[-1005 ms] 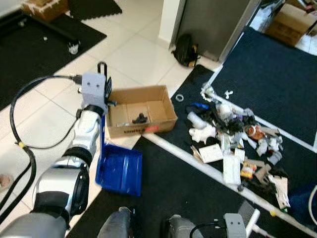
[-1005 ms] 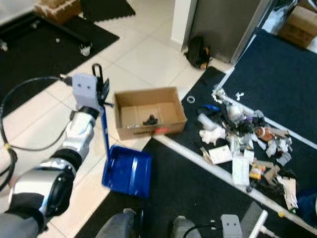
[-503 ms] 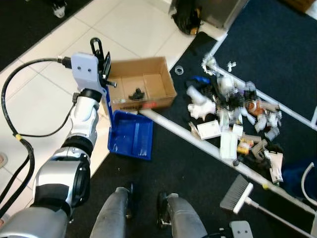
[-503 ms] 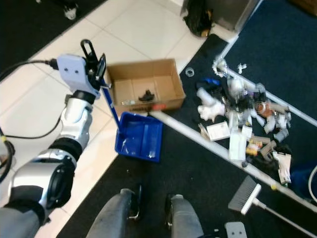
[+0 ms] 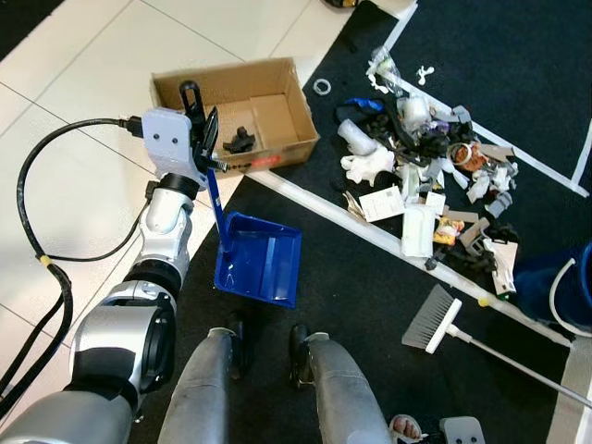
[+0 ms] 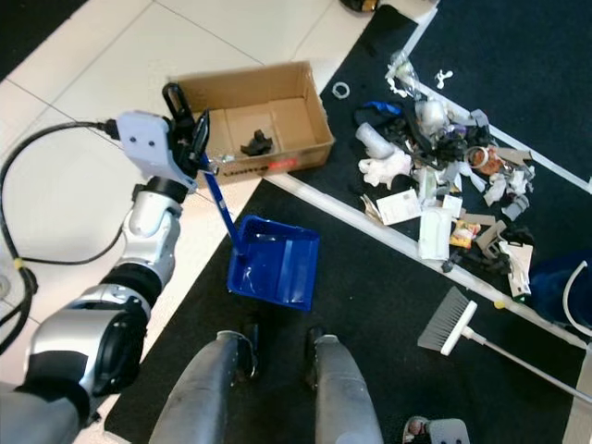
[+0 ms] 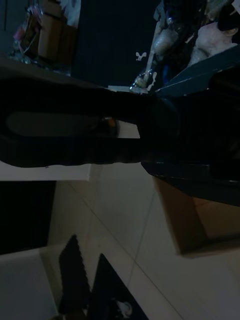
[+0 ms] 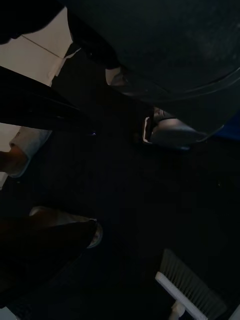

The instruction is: Sweep floor

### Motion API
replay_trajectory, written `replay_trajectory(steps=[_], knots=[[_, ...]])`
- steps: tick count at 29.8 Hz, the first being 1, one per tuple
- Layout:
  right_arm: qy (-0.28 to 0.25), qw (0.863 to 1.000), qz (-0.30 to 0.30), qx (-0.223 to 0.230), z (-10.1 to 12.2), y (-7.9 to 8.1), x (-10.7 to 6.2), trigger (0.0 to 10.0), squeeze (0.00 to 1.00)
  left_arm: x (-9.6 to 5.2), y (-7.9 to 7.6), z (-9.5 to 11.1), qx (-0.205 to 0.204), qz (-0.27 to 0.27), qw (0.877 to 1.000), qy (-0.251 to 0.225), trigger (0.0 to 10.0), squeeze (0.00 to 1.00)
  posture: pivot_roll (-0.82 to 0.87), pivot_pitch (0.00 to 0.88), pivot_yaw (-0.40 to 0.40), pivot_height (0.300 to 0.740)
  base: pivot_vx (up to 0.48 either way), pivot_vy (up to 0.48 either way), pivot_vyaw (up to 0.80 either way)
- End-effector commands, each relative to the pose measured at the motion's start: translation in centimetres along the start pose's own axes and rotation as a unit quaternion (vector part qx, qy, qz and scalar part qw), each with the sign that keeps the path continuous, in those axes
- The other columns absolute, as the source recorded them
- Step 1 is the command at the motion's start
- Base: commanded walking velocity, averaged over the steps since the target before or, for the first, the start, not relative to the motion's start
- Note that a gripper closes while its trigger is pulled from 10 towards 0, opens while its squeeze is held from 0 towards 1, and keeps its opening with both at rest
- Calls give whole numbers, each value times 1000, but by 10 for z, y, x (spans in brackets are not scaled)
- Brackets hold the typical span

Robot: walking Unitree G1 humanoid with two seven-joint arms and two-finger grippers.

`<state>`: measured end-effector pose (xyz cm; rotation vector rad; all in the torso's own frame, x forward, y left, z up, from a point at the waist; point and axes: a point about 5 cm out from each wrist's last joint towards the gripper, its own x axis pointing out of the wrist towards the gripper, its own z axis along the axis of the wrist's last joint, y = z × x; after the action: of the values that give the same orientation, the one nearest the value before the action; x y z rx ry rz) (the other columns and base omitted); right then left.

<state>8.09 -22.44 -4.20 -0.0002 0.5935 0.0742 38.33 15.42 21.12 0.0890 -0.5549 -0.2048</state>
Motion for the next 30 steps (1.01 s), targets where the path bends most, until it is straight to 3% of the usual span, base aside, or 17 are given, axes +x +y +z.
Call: replay_trajectory(steps=[1,11,12,13,16,18,27,30], knots=[[41,999,-5,18,-18,2,-15,10000,0,-8,-7,-8,6,-18,1000,12,10000,0,-239,642,-101,740,0,0,0],[34,999,-3,29,-8,10,-14,10000,0,-10,-7,-9,25,-31,999,16,10000,0,-226,656,-84,740,0,0,0],[34,999,-3,30,-7,11,-15,10000,0,-11,-8,-10,24,-33,999,18,10000,196,-225,655,-82,740,0,0,0],[33,999,-4,31,-6,12,-14,10000,0,-12,-10,-12,21,-35,999,22,10000,1000,-221,655,-74,740,0,0,0],[32,999,-8,35,-5,13,-14,10000,0,-13,-15,-14,13,-37,999,27,10000,1000,-213,648,-63,740,0,0,0],[30,999,-9,38,-3,14,-12,10000,0,-13,-17,-14,9,-36,999,23,10000,0,-206,641,-56,740,0,0,0],[25,999,-11,42,2,16,0,10000,0,-10,-23,-7,-5,-40,999,-7,10000,0,-167,597,-27,740,0,0,0],[18,999,-13,44,6,15,12,10000,0,-6,-24,3,-19,-40,998,-41,10000,0,-135,551,-7,740,0,0,0]])
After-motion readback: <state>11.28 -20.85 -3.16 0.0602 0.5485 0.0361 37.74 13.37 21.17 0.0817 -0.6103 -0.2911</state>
